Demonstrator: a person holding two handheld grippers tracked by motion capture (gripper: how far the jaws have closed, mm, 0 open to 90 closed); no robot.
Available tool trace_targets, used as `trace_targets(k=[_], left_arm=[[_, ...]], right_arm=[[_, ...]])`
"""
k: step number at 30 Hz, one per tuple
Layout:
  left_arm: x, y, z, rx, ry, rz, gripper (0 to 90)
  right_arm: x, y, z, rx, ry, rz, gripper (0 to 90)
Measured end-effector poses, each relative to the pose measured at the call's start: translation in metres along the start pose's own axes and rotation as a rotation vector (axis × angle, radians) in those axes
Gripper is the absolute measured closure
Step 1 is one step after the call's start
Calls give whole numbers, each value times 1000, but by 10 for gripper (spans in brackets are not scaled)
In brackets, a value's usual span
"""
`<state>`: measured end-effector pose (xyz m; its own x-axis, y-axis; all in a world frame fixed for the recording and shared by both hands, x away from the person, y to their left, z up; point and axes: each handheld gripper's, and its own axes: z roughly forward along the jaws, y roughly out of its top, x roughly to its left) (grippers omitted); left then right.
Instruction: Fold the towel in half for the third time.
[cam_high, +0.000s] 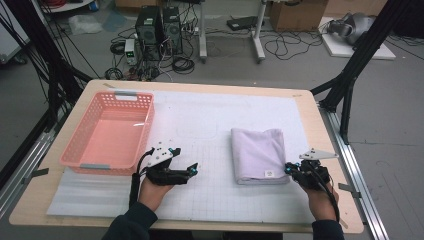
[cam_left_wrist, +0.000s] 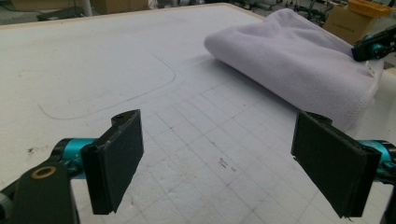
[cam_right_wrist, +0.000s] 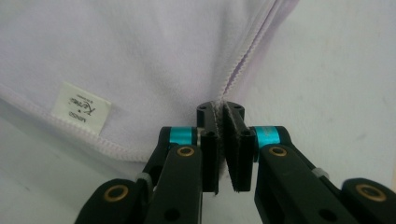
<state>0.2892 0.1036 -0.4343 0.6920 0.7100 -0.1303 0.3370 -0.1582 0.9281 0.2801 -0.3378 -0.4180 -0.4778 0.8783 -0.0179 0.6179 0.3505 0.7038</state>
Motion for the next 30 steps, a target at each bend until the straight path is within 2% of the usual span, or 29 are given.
trace_targets(k=[2, 3, 4, 5, 7, 9, 11, 13, 16, 19, 22, 24, 27, 28, 30], left_arm=[[0, -1, 1, 5, 2, -2, 173], [0, -1, 1, 7, 1, -2, 173], [0, -1, 1, 7, 1, -2, 173], [0, -1, 1, 7, 2, 0, 173], [0, -1, 1, 4, 1, -4, 173], [0, -1, 1, 4, 0, -5, 173], [1, -1, 1, 4, 2, -6, 173], [2, -1, 1, 6, 2, -6, 173], [2, -1, 1, 5, 1, -12, 173], [2, -1, 1, 4, 0, -12, 173], [1, -2, 2, 6, -2, -11, 173], [1, -2, 2, 7, -3, -11, 173], [1, -2, 3, 11, -3, -8, 173], [1, -2, 3, 12, -1, -7, 173], [1, -2, 3, 12, 0, -7, 174]], right_arm=[[0, -3, 7, 38, 9, -7, 786], [0, -2, 7, 44, 1, -1, 732], [-1, -1, 6, 28, -9, -3, 654], [-2, 1, 2, 4, -19, 0, 591], [-5, 9, -7, -98, -36, -10, 502], [-6, 18, -9, -155, -36, -14, 488], [-6, 31, -3, -194, -6, -33, 495], [-4, 45, 12, -197, 22, -65, 499], [-1, 62, 37, -152, 56, -75, 502], [0, 72, 64, -100, 46, -71, 487], [-3, 75, 81, -60, 16, -67, 485], [-8, 73, 86, -32, -23, -59, 481], [-17, 71, 86, -35, -80, -18, 459], [-20, 71, 84, -43, -85, 5, 454], [-20, 71, 83, -49, -87, 12, 454]])
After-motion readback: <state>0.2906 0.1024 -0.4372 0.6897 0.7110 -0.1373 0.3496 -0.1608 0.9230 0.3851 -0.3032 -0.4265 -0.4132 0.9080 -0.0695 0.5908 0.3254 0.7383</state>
